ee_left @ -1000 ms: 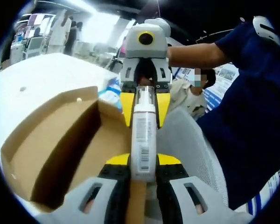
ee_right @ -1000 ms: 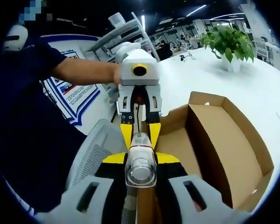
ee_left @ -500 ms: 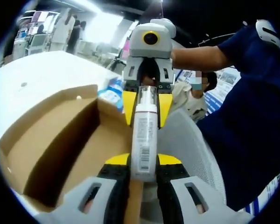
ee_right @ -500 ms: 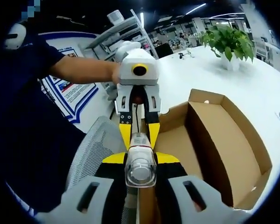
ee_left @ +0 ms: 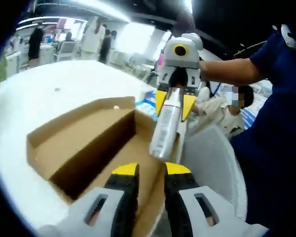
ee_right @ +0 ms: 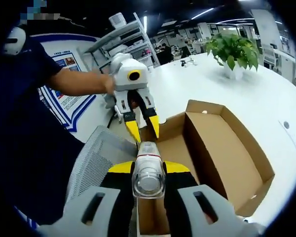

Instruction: Operate the shoe box by opening the lid, removing the specified soft item, and placing it in the target area until the item is outside and the box remains undamaged.

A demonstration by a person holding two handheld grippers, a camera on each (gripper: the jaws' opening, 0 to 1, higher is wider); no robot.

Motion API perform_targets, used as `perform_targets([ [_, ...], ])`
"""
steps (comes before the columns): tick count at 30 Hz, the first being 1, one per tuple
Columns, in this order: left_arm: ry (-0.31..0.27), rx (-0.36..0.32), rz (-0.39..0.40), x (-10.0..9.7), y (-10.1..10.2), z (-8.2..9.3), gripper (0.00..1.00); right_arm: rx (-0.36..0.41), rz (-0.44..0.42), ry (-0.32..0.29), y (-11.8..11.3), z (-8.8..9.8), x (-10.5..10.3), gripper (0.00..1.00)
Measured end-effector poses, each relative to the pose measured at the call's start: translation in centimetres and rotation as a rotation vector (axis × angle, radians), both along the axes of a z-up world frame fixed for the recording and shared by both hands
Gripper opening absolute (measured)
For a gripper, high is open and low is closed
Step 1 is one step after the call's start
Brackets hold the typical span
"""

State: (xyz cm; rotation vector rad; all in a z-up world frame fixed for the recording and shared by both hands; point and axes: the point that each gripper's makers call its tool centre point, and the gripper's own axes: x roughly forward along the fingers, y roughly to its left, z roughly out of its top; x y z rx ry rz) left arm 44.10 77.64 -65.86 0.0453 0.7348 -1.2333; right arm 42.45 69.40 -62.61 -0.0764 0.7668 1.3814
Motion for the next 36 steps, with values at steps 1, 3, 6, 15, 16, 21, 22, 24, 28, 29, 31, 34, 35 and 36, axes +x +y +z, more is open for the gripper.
perform_targets([
  [1, -0.032, 0.034, 0.084, 0.7, 1.0, 0.0, 0.16, -0.008, -0.008, -0.001, -0.3, -0.1, 0.1, 0.19],
  [3, -0.105, 0.115, 0.198, 1.6, 3.0, -0.1, 0.15, -0.028, -0.021, -0.008, -1.1, -0.2, 0.2, 0.19],
  [6, -0.087, 0.181, 0.459, 2.4, 6.6, -0.7, 0.14, -0.064, -0.050, -0.028, -2.4, -0.6, 0.6, 0.19],
  [15, -0.122, 0.257, 0.824, 0.3, 10.6, -3.2, 0.06, -0.117, -0.156, -0.052, -5.4, -1.3, 1.7, 0.19],
  [16, -0.101, 0.274, 0.833, 0.1, 10.7, -3.7, 0.07, -0.119, -0.164, -0.051, -5.6, -1.3, 1.7, 0.19],
  [21, -0.008, 0.257, 0.854, -0.3, 10.2, -5.6, 0.06, -0.126, -0.190, -0.060, -6.3, -0.9, 1.7, 0.19],
  [22, -0.027, 0.264, 0.845, -0.1, 10.2, -5.8, 0.04, -0.129, -0.201, -0.060, -6.5, -0.9, 1.7, 0.19],
  [24, -0.030, 0.265, 0.850, 0.0, 10.1, -5.9, 0.03, -0.131, -0.214, -0.060, -6.8, -0.7, 1.6, 0.19],
  [28, -0.008, 0.264, 0.868, 0.2, 10.2, -5.9, 0.02, -0.139, -0.230, -0.066, -7.4, -0.5, 1.5, 0.19],
  [29, -0.015, 0.272, 0.866, 0.2, 10.2, -6.0, 0.02, -0.140, -0.237, -0.070, -7.6, -0.5, 1.5, 0.19],
  [31, -0.047, 0.297, 0.863, 0.4, 10.2, -6.0, 0.01, -0.142, -0.252, -0.070, -8.0, -0.3, 1.6, 0.19],
  [34, -0.035, 0.285, 0.884, 0.3, 10.4, -5.9, 0.01, -0.145, -0.270, -0.073, -8.4, -0.2, 1.7, 0.19],
  [35, -0.023, 0.273, 0.895, 0.3, 10.5, -5.9, 0.01, -0.144, -0.273, -0.073, -8.6, -0.1, 1.7, 0.19],
  [36, -0.021, 0.271, 0.897, 0.3, 10.4, -5.9, 0.01, -0.145, -0.283, -0.077, -8.8, 0.0, 1.8, 0.19],
])
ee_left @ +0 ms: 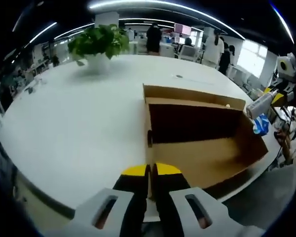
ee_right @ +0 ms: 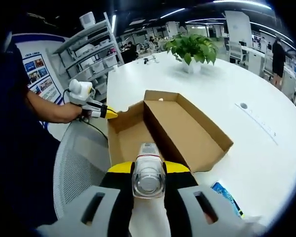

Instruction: Operate the shoe box by opening the lid, removing the specified soft item, and placing it in the target area until the item is outside and the box remains undamaged.

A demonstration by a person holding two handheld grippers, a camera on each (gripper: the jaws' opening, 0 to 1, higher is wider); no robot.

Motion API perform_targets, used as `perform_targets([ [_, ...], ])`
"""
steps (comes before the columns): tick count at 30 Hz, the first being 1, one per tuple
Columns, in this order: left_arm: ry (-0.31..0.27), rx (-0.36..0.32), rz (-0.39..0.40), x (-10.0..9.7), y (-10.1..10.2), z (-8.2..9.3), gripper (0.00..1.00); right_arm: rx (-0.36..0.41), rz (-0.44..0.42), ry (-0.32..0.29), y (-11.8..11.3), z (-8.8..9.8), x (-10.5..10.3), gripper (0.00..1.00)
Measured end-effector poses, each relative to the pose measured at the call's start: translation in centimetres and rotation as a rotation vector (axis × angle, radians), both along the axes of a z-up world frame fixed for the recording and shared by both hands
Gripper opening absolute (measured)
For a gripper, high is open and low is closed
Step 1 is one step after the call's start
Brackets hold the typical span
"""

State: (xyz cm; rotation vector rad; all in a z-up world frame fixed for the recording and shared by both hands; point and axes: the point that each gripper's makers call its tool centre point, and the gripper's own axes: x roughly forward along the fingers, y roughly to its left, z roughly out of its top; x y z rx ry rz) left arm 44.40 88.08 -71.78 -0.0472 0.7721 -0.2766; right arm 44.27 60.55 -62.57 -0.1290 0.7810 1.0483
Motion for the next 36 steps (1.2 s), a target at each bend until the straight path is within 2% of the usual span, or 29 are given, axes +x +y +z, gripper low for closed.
perform_targets([
  [7, -0.008, -0.004, 0.007, 0.0, 0.0, -0.1, 0.01, -0.018, -0.048, -0.017, -2.6, 1.2, 1.0, 0.19],
  [13, -0.009, -0.017, 0.008, -0.2, 0.0, -0.1, 0.01, -0.092, -0.046, -0.025, -5.5, 2.2, 1.3, 0.19],
  [19, -0.009, -0.029, 0.016, -0.1, 0.0, -0.1, 0.01, -0.165, -0.042, -0.022, -7.9, 1.9, 1.6, 0.19],
  [27, -0.012, -0.032, 0.017, -0.2, 0.0, -0.1, 0.01, -0.251, -0.070, -0.012, -11.8, 1.3, 3.3, 0.19],
  [36, -0.012, -0.033, 0.020, -0.2, 0.0, -0.2, 0.01, -0.337, -0.049, 0.016, -14.3, 0.1, 3.2, 0.19],
])
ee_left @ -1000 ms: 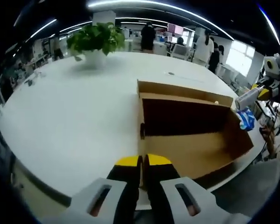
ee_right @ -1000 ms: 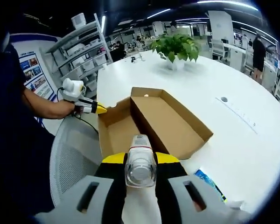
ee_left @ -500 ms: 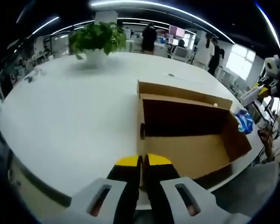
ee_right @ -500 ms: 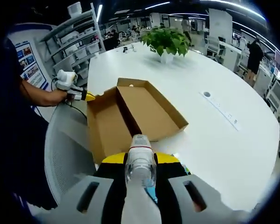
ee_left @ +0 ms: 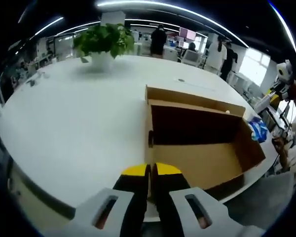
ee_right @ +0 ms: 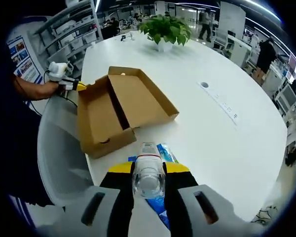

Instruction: Operate the shoe box by opening the lid, removing the specified soft item, and placing it in the target area until the item is outside and the box remains undamaged.

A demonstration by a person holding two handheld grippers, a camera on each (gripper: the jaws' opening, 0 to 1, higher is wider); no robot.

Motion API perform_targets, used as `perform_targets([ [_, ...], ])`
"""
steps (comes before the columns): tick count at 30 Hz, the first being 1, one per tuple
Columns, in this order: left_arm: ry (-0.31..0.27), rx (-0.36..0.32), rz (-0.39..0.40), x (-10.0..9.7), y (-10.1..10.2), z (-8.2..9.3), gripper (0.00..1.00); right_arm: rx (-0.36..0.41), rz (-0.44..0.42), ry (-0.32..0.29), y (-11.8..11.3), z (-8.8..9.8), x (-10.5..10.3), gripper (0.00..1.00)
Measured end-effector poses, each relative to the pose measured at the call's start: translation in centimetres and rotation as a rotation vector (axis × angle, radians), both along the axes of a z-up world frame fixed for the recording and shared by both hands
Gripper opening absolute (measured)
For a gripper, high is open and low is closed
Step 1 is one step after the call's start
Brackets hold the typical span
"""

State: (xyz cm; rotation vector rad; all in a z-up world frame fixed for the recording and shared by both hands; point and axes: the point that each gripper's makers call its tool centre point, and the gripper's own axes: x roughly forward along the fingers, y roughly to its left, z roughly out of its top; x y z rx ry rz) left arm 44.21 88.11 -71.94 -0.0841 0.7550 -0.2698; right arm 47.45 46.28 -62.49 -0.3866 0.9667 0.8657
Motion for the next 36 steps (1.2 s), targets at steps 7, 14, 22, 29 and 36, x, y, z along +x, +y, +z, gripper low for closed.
perform_targets([
  [7, -0.002, 0.004, -0.002, 0.0, 0.0, 0.0, 0.01, -0.081, 0.003, 0.021, -2.3, -1.4, 0.5, 0.19],
  [14, -0.005, 0.011, -0.005, 0.1, 0.0, 0.0, 0.01, -0.114, -0.013, 0.049, -3.8, -2.6, 1.3, 0.19],
  [22, -0.007, 0.015, -0.007, 0.1, 0.0, 0.0, 0.01, -0.165, 0.022, 0.071, -4.5, -4.0, 1.8, 0.19],
  [29, -0.009, 0.020, -0.009, 0.1, 0.0, 0.1, 0.01, -0.243, 0.088, 0.077, -5.0, -5.2, 2.7, 0.19],
  [36, -0.012, 0.026, -0.014, 0.2, 0.0, 0.1, 0.01, -0.351, 0.187, 0.080, -5.8, -6.0, 4.1, 0.19],
])
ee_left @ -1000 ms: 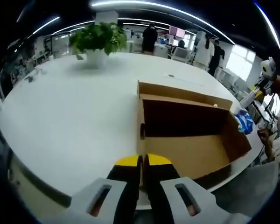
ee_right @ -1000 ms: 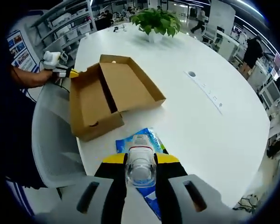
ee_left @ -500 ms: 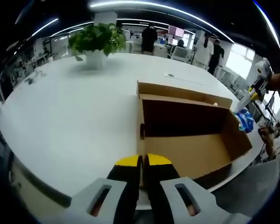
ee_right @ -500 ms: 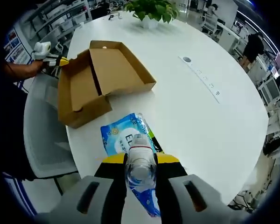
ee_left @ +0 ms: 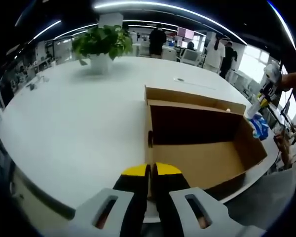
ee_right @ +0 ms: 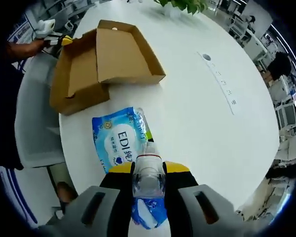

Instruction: Operate the shoe box by opening the lid, removing the specified soft item, and placing it in the target area until the item is outside and the box remains undamaged.

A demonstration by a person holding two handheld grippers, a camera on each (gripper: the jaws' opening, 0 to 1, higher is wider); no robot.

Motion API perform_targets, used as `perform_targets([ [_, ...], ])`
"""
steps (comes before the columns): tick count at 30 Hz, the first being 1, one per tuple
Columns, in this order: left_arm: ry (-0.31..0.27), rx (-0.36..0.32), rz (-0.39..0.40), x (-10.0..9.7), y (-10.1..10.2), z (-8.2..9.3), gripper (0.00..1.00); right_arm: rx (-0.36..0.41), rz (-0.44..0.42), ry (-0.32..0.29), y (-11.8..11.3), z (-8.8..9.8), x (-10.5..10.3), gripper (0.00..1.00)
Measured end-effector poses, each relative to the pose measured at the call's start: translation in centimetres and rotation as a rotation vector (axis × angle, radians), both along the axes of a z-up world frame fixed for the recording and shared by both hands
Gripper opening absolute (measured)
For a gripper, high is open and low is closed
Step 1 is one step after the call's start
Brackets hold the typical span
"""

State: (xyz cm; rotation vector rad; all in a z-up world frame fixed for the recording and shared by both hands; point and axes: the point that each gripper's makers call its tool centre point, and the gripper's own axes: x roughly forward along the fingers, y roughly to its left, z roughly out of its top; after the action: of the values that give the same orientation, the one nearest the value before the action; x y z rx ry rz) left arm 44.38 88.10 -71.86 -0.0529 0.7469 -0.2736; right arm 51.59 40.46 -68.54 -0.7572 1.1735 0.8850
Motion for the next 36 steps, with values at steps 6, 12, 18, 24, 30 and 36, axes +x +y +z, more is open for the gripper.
perform_targets([
  [6, -0.002, 0.002, 0.001, 0.1, 0.0, 0.0, 0.01, -0.073, 0.088, 0.009, -0.3, -0.6, 1.4, 0.19],
  [12, -0.005, 0.007, -0.001, 0.1, 0.0, 0.0, 0.01, -0.127, 0.139, 0.028, -0.7, -2.0, 2.3, 0.19],
  [18, -0.005, 0.010, -0.003, 0.1, 0.0, 0.0, 0.01, -0.131, 0.160, 0.058, -0.3, -3.2, 2.8, 0.19],
  [24, -0.008, 0.020, -0.010, 0.1, 0.0, 0.0, 0.00, -0.142, 0.196, 0.072, 0.3, -4.1, 3.1, 0.19],
  [30, -0.008, 0.017, -0.009, 0.1, 0.0, 0.1, 0.00, -0.146, 0.212, 0.078, 0.4, -4.6, 3.6, 0.19],
  [36, -0.009, 0.018, -0.009, 0.2, 0.1, 0.0, 0.00, -0.153, 0.220, 0.090, 0.3, -5.1, 3.6, 0.19],
])
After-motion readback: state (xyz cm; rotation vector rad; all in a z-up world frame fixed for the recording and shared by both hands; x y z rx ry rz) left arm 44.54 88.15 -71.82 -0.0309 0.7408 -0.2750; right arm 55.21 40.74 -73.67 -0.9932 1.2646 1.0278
